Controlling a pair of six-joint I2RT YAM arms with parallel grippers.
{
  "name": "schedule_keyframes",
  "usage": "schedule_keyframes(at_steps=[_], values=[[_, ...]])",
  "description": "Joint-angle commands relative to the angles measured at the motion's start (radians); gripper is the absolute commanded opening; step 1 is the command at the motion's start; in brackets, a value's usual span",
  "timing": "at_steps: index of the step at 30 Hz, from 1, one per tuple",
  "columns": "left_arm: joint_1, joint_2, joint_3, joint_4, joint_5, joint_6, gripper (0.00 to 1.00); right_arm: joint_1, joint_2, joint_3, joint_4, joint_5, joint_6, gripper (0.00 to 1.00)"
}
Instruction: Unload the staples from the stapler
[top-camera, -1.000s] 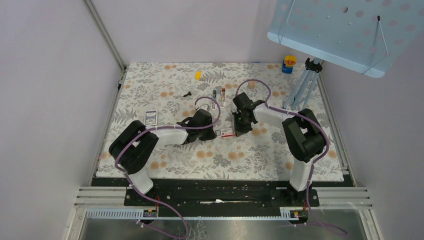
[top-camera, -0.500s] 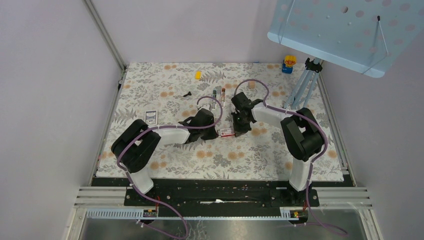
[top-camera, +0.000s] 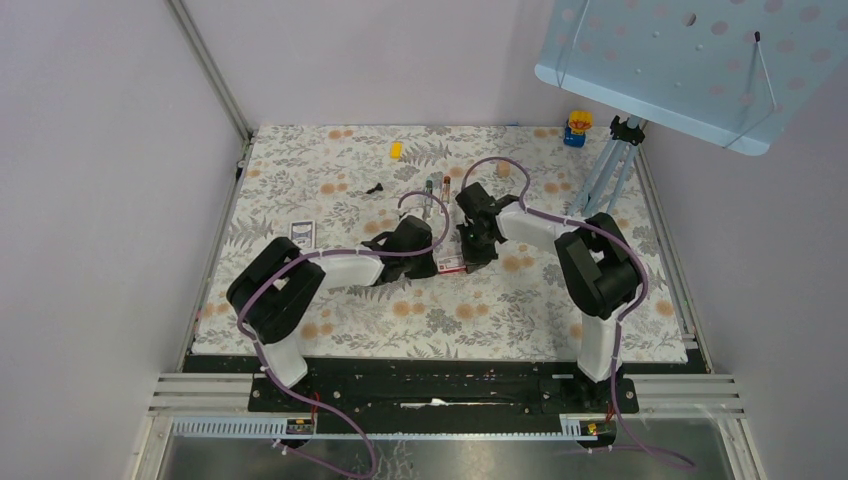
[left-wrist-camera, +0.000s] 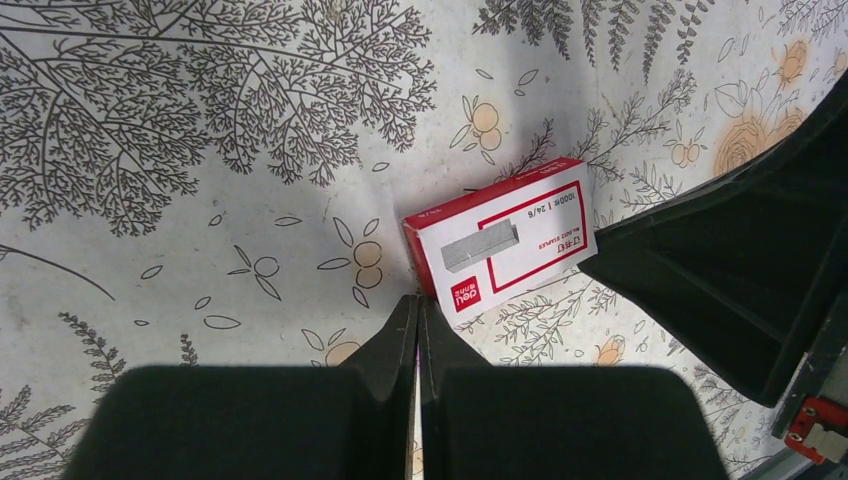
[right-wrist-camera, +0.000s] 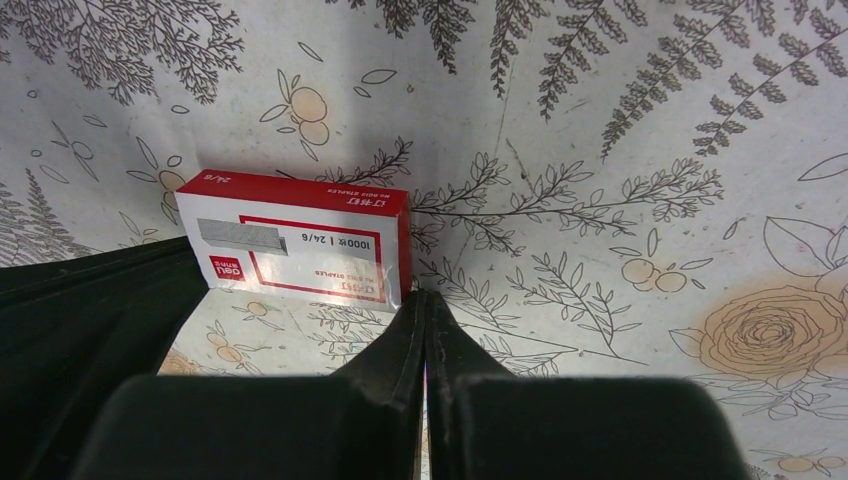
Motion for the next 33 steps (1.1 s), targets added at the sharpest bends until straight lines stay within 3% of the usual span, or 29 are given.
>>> schedule_keyframes(at_steps=[1, 6, 9, 12, 16, 18, 20, 26, 28, 30, 33], values=[[-0.033, 0.056, 0.025, -0.036, 0.033, -0.001, 0.0, 0.051, 0.025, 0.055, -0.008, -0.023, 0.004, 0.0], [-0.036, 0.048, 0.029, -0.039, 0.015, 0.0, 0.0, 0.068, 0.014, 0.055, -0.017, 0.052, 0.01, 0.0], [-0.016, 0.008, 0.032, -0.107, -0.073, 0.002, 0.0, 0.064, -0.053, 0.023, -0.004, 0.218, 0.01, 0.0], [0.035, -0.073, 0.0, -0.145, -0.133, -0.005, 0.0, 0.026, -0.124, -0.003, 0.002, 0.326, -0.006, 0.0], [0.133, -0.208, -0.026, -0.17, -0.165, 0.054, 0.0, -0.059, -0.188, -0.018, 0.015, 0.355, -0.043, 0.0], [0.171, -0.259, -0.016, -0.193, -0.186, 0.101, 0.06, -0.091, -0.215, -0.035, 0.04, 0.326, -0.057, 0.01], [0.214, -0.303, -0.006, -0.209, -0.196, 0.135, 0.21, -0.119, -0.249, -0.063, 0.086, 0.252, -0.065, 0.03], [0.35, -0.444, -0.037, -0.192, -0.173, 0.186, 0.64, -0.134, -0.365, -0.155, 0.228, 0.075, -0.061, 0.48], [0.385, -0.493, -0.056, -0.183, -0.159, 0.193, 0.77, -0.134, -0.404, -0.189, 0.266, 0.083, -0.047, 0.57], [0.406, -0.541, -0.076, -0.176, -0.155, 0.2, 0.97, -0.134, -0.435, -0.217, 0.283, 0.107, -0.034, 0.66], [0.412, -0.598, -0.107, -0.164, -0.15, 0.196, 0.99, -0.135, -0.488, -0.258, 0.31, 0.156, -0.014, 0.88]])
